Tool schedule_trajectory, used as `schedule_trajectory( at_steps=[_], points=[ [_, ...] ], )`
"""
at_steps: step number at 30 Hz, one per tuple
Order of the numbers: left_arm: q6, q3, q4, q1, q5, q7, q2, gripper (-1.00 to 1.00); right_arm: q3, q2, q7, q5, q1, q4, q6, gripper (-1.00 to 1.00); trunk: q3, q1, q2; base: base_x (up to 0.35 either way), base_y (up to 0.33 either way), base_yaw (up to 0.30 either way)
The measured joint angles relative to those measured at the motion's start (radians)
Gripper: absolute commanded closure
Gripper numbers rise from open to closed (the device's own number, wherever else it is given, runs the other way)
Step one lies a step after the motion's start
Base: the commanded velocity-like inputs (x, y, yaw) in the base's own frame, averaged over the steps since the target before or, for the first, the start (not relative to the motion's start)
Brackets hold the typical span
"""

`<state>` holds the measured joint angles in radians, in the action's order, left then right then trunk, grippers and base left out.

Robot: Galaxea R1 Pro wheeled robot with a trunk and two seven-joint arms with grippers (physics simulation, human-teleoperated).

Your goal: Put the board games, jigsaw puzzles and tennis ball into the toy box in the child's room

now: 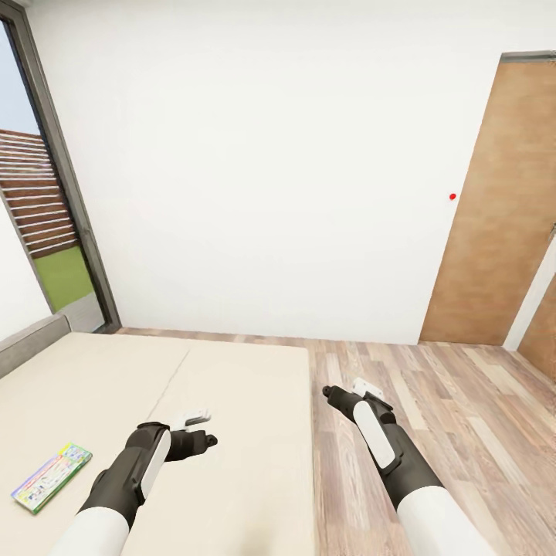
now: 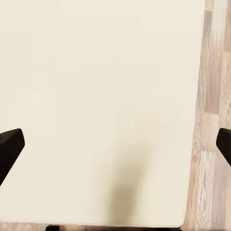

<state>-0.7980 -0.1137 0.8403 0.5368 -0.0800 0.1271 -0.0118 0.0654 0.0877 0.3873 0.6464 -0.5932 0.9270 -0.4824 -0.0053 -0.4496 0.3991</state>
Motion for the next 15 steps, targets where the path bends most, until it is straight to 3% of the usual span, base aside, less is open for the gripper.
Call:
schedule_trajectory(
  at_steps=[15],
  points=[
    [0.0, 0.001, 0.0, 0.0, 0.0, 0.0, 0.0, -1.0, 0.0, 0.0, 0.0, 0.0, 0.0, 0.0, 0.0, -1.0, 0.001, 0.0, 0.0, 0.0, 0.079, -0.026]
  ],
)
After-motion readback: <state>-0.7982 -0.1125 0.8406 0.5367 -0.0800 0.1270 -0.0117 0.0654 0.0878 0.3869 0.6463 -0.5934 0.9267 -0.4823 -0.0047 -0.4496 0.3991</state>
